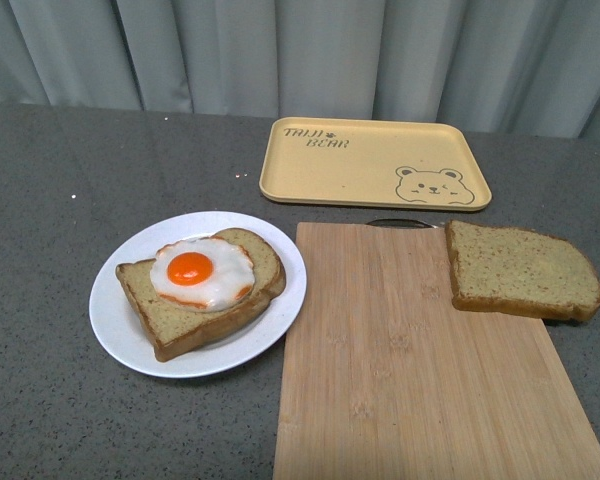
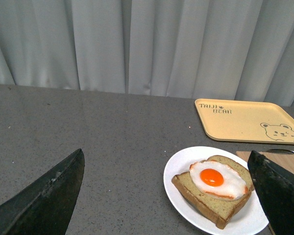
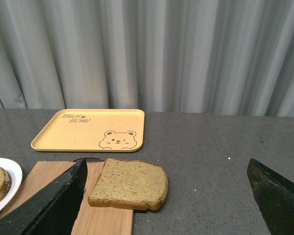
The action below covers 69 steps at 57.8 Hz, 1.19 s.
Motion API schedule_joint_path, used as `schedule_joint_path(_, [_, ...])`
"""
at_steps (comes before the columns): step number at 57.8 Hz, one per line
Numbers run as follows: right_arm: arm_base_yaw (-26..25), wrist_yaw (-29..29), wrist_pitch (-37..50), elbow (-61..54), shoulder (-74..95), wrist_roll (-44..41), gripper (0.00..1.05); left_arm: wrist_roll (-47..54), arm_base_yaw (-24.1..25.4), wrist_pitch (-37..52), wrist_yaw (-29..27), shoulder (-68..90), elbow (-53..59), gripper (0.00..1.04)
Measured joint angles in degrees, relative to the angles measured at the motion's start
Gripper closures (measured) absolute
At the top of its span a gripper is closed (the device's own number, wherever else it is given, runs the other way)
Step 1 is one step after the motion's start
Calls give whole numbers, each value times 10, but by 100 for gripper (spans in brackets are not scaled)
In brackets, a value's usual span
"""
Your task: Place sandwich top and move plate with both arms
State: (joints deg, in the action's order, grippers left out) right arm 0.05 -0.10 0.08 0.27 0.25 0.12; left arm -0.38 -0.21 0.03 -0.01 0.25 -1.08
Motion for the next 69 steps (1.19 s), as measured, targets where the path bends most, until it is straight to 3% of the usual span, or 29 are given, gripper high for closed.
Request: schedule_joint_path(69, [0,0,0,0,0,0,9,0,0,0,0,0,0,7])
